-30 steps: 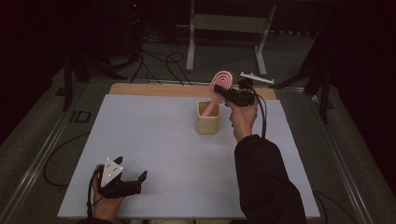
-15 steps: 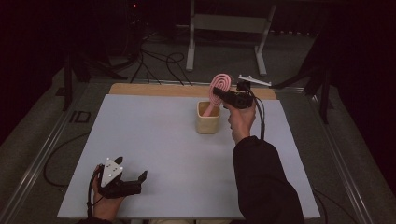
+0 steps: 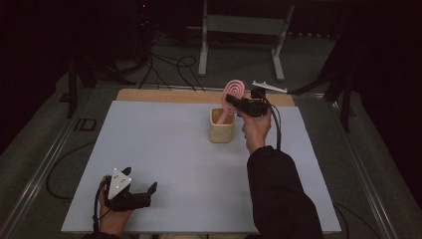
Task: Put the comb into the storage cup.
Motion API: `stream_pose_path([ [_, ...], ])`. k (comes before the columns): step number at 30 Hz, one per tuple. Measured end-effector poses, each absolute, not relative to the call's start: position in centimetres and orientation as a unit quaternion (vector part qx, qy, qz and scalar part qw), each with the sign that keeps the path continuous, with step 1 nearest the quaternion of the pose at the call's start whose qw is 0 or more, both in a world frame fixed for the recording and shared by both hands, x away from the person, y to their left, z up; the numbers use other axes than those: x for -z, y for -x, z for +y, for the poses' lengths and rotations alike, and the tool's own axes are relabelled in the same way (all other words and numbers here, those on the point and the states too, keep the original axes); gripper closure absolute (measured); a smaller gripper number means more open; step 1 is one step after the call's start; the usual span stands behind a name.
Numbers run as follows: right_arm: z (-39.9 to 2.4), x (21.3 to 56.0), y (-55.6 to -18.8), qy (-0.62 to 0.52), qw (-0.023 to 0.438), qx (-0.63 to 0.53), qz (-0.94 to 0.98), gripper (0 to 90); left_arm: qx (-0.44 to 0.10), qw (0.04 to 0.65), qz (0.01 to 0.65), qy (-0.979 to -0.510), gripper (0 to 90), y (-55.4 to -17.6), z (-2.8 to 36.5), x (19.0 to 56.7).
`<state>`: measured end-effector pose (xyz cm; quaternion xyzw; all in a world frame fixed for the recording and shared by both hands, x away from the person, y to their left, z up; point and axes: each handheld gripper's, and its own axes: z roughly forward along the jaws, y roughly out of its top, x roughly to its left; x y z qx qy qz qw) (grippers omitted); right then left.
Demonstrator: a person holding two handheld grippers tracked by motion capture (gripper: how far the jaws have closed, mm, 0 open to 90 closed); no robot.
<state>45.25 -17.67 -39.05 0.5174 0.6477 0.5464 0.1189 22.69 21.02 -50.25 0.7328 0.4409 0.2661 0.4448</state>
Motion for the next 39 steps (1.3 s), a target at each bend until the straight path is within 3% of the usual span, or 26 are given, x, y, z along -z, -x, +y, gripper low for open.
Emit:
stream_pose_path([
  [39, -16.5, 40.3, -45.4, -0.516, 0.122, -0.53, 0.662, 62.8, -0.266, 0.443, 0.442, -0.733, 0.0, -22.7, 21.0, 50.3],
])
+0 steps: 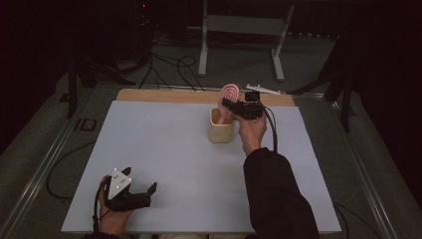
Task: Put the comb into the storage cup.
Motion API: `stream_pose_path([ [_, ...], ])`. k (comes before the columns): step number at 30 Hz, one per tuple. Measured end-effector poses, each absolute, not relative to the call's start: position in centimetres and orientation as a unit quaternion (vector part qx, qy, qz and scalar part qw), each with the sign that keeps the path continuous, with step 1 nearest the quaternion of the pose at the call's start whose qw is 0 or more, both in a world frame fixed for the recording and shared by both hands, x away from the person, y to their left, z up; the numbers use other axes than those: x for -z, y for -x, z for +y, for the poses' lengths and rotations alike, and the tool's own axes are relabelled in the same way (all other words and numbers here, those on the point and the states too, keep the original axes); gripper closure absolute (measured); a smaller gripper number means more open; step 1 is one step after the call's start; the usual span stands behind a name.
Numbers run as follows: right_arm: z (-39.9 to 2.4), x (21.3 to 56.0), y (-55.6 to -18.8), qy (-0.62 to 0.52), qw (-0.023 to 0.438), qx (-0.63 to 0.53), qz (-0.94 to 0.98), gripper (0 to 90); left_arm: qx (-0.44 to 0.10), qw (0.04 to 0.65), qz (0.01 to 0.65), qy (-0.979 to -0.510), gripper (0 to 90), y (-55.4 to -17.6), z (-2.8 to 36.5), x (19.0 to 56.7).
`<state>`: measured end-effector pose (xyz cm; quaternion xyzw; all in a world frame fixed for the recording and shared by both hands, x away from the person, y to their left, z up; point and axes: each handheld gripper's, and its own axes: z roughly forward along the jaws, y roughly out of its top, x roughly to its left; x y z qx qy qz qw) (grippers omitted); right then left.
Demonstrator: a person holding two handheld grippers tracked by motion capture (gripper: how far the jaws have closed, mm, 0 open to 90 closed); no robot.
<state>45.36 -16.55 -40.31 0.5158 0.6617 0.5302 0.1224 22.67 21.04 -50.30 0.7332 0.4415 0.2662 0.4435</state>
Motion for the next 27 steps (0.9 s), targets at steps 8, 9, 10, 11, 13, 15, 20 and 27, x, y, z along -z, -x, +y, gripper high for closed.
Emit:
stream_pose_path([
  [8, -16.41, 40.45, -45.42, -0.516, 0.121, -0.529, 0.663, 62.7, -0.266, 0.444, 0.442, -0.733, 0.0, -22.66, 21.04, 50.3],
  [9, -16.41, 40.47, -45.42, -0.516, 0.122, -0.529, 0.663, 62.7, -0.266, 0.443, 0.442, -0.733, 0.0, -22.66, 21.03, 50.3],
  [10, -16.38, 40.49, -45.43, -0.516, 0.121, -0.529, 0.663, 62.6, -0.266, 0.444, 0.441, -0.733, 0.0, -22.66, 21.03, 50.3],
  [11, -16.36, 40.5, -45.42, -0.516, 0.12, -0.529, 0.663, 62.6, -0.266, 0.443, 0.441, -0.734, 0.0, -22.67, 21.02, 50.3],
  [13, -16.34, 40.54, -45.44, -0.515, 0.121, -0.529, 0.664, 62.6, -0.266, 0.443, 0.441, -0.734, 0.0, -22.67, 21.03, 50.3],
  [15, -16.34, 40.55, -45.45, -0.515, 0.121, -0.528, 0.664, 62.6, -0.266, 0.443, 0.441, -0.734, 0.0, -22.66, 21.02, 50.3],
  [20, -16.34, 40.68, -45.49, -0.514, 0.119, -0.529, 0.664, 62.5, -0.266, 0.443, 0.441, -0.734, 0.0, -22.67, 20.98, 50.32],
  [27, -16.28, 41.04, -45.74, -0.519, 0.116, -0.526, 0.664, 62.4, -0.266, 0.443, 0.441, -0.734, 0.0, -22.67, 20.99, 50.32],
])
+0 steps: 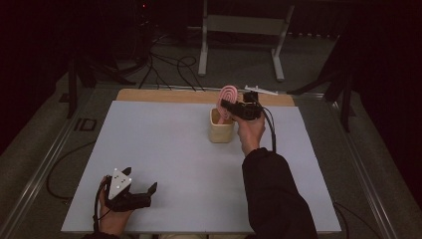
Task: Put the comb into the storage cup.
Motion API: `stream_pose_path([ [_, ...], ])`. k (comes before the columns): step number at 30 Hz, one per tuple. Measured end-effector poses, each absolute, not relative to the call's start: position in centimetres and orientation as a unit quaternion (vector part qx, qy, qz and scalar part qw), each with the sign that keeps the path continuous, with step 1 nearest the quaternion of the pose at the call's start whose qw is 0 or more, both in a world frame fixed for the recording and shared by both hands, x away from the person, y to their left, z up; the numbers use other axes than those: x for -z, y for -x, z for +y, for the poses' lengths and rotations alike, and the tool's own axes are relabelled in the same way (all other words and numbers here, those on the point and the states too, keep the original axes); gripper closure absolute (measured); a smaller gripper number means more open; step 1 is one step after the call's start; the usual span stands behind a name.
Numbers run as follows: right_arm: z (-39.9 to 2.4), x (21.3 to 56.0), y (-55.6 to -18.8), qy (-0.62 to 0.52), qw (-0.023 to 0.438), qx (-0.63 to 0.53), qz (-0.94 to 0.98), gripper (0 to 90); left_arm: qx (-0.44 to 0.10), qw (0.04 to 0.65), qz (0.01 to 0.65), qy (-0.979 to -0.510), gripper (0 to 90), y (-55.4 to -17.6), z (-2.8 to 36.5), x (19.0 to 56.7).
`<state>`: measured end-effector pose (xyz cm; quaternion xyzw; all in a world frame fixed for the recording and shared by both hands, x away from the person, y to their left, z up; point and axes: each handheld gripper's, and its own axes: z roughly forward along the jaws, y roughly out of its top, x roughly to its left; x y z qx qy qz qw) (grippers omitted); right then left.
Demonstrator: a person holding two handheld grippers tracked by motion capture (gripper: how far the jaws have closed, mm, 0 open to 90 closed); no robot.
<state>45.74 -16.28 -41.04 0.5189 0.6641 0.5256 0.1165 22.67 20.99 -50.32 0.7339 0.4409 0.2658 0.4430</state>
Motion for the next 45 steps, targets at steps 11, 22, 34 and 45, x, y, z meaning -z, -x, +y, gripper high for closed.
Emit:
stream_pose_path([
  [11, -16.3, 41.2, -46.1, -0.516, 0.114, -0.526, 0.667, 62.3, -0.265, 0.444, 0.44, -0.734, 0.0, -22.7, 20.9, 50.3],
  [22, -17.2, 41.4, -46.4, -0.535, 0.132, -0.51, 0.661, 59.8, -0.265, 0.443, 0.439, -0.735, 0.0, -22.7, 20.9, 50.4],
  [34, -17.3, 41.6, -46.5, -0.532, 0.134, -0.505, 0.666, 50.0, -0.265, 0.443, 0.439, -0.736, 0.0, -22.7, 20.8, 50.4],
  [45, -17.1, 42.6, -46.1, -0.524, 0.138, -0.494, 0.68, 33.7, -0.265, 0.442, 0.438, -0.736, 0.0, -22.7, 20.8, 50.4],
])
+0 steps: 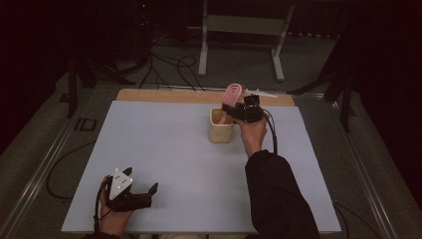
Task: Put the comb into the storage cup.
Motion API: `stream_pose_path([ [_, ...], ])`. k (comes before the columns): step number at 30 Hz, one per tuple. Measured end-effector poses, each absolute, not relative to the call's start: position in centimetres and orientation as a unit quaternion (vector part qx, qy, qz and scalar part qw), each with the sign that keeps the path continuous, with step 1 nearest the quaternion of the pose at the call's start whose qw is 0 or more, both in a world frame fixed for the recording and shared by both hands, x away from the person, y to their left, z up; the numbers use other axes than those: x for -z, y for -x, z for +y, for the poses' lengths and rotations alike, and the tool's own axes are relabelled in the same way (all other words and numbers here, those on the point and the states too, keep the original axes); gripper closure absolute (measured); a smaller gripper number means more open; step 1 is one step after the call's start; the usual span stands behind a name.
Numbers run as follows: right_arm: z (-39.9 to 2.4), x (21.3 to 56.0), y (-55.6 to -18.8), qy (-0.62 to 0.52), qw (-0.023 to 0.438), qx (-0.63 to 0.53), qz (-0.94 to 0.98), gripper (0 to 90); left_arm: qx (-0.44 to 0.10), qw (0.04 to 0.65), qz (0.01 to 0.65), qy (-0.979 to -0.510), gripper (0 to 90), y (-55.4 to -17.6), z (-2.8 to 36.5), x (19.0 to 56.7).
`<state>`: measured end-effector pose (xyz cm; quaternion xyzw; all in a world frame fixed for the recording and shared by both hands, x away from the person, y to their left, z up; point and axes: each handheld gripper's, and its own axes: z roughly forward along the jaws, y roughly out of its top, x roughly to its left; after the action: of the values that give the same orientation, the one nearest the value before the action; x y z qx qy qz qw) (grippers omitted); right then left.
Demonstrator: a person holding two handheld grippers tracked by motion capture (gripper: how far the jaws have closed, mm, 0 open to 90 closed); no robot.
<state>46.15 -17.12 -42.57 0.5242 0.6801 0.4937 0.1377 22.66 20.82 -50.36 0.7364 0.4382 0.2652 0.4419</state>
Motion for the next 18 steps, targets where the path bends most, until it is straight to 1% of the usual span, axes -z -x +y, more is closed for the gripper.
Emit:
stream_pose_path([
  [3, -16.8, 42.8, -45.9, -0.522, 0.143, -0.478, 0.692, 24.6, -0.266, 0.442, 0.438, -0.737, 0.0, -22.7, 20.8, 50.4],
  [6, -16.5, 43.0, -45.5, -0.518, 0.156, -0.469, 0.698, 13.5, -0.266, 0.442, 0.439, -0.736, 0.0, -22.7, 20.8, 50.4],
  [8, -16.4, 43.1, -45.3, -0.512, 0.159, -0.464, 0.706, 9.7, -0.266, 0.441, 0.438, -0.736, 0.0, -22.7, 20.8, 50.4],
  [13, -16.2, 43.3, -44.8, -0.492, 0.17, -0.443, 0.73, 8.8, -0.265, 0.441, 0.438, -0.737, 0.0, -22.7, 20.8, 50.4],
  [18, -16.4, 43.4, -44.1, -0.482, 0.168, -0.443, 0.738, 8.7, -0.267, 0.44, 0.438, -0.737, 0.0, -22.6, 20.7, 50.4],
])
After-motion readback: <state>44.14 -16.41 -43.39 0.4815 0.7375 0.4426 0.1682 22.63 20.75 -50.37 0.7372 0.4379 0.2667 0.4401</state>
